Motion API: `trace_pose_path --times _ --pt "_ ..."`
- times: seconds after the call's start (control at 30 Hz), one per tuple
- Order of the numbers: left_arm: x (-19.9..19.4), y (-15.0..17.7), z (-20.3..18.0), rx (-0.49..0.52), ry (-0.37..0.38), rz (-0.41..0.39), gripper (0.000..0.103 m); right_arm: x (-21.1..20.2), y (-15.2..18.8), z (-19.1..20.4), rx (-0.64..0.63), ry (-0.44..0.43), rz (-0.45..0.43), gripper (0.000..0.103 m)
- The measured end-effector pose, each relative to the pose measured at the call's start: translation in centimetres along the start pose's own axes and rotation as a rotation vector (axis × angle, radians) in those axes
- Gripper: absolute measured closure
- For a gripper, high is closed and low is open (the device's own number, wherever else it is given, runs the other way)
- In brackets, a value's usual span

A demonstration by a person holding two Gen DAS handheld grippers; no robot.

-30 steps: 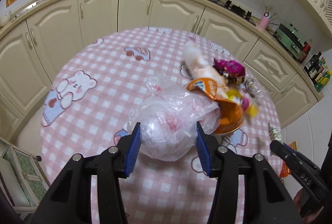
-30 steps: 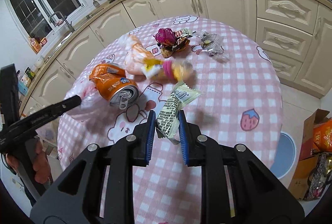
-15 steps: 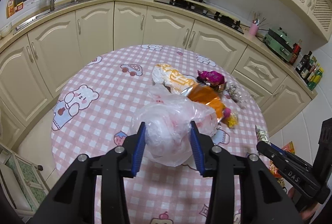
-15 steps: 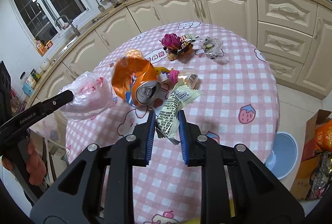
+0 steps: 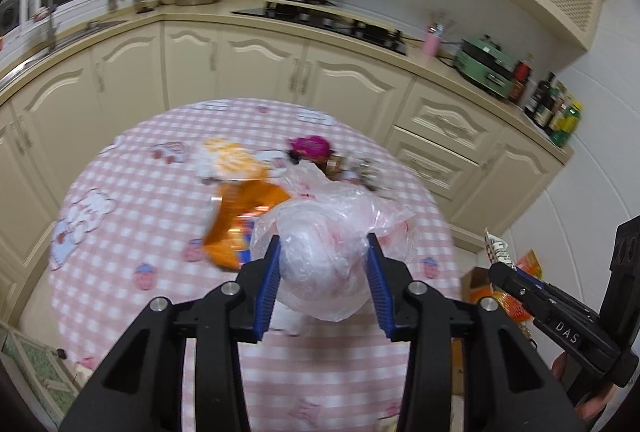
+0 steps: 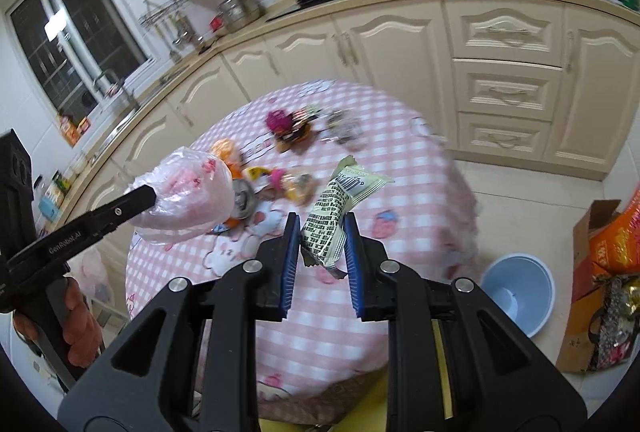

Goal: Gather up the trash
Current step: 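Carry both items to the blue bin and open both grippers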

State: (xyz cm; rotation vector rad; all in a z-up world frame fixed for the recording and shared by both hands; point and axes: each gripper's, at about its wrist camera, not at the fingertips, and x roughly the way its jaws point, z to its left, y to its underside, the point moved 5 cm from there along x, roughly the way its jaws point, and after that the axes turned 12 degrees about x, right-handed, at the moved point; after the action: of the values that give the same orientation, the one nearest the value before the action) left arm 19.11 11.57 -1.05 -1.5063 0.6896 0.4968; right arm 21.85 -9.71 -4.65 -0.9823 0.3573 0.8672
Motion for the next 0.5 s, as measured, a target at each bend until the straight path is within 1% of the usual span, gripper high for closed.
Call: trace_pose_path --times 0.07,0.27,0.3,0.4,0.5 --pt "0.6 -0.3 -1.7 0.019 0.026 0.007 0.063 -1.0 -0.4 -1.5 0.021 0.017 -0.021 0.081" --pt "2.5 -1.0 -8.2 0.120 0.114 0.028 0.063 -3.3 -1.2 -6.4 0.102 0.075 -0.069 0.081" --pt "3.1 -1.1 -9.7 0.143 0.138 0.037 0.063 -3.6 -1.3 -7.3 0.116 0.086 -0.074 0.081" --pt "4.1 -1.1 -12.8 0.193 0.173 0.059 0.063 -4.5 -1.6 -10.3 0.171 0.121 -0.088 0.081" --pt "5.8 -1.1 -16.9 0.253 0.223 0.093 0.063 -5.1 -1.6 -13.2 0.224 0.154 -0.097 0.081"
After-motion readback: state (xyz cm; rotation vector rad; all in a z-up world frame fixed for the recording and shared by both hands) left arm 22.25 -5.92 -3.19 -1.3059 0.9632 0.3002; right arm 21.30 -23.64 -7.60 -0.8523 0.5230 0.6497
